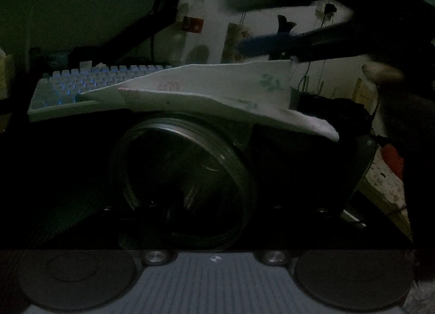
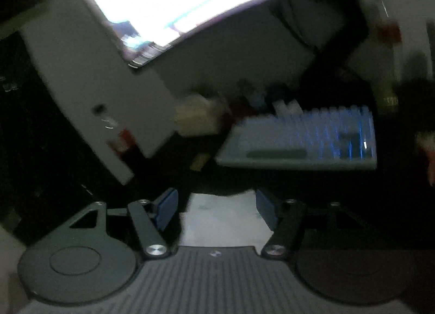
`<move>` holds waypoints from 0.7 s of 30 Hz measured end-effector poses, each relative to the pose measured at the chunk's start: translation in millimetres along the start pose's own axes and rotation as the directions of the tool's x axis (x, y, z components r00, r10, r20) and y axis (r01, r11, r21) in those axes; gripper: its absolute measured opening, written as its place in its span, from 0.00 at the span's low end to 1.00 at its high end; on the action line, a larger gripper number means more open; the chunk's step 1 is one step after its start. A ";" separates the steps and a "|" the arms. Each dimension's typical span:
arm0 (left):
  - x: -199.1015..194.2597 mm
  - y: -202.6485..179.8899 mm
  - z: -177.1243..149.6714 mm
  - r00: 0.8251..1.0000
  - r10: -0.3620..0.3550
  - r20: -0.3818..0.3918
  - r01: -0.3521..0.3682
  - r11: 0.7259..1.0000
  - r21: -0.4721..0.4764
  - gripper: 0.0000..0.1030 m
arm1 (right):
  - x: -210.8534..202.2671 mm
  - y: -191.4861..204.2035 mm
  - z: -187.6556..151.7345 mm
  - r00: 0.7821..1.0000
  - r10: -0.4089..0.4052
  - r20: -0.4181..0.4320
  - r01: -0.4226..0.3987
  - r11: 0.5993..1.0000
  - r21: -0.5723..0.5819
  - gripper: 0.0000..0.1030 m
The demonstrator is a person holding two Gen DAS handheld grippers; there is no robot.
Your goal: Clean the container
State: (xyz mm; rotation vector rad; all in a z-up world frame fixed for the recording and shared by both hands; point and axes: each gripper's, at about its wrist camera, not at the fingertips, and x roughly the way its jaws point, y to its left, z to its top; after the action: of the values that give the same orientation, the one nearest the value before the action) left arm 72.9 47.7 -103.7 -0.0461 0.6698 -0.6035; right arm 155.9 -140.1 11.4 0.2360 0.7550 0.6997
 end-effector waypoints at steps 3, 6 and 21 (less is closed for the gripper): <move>-0.5 0.2 -0.9 1.000 -0.003 0.004 0.003 1.000 0.006 0.47 | 15.0 6.4 -8.1 0.997 -0.044 -0.057 0.038 0.993 -0.108 0.69; -1.5 1.2 -1.1 1.000 -0.002 0.004 0.002 1.000 0.002 0.47 | 14.5 11.1 -22.7 0.996 -0.048 -0.079 0.032 0.982 -0.186 0.99; -2.4 -5.6 -1.6 0.999 0.044 0.020 -0.044 0.999 0.021 0.62 | -11.1 4.0 -35.5 0.990 -0.123 0.069 0.137 0.955 -0.264 0.14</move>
State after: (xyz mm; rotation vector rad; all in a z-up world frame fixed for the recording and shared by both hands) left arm 67.6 44.6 -102.2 -0.0177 0.6438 -0.5672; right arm 123.4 -146.0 -6.2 -0.0427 0.6124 0.6596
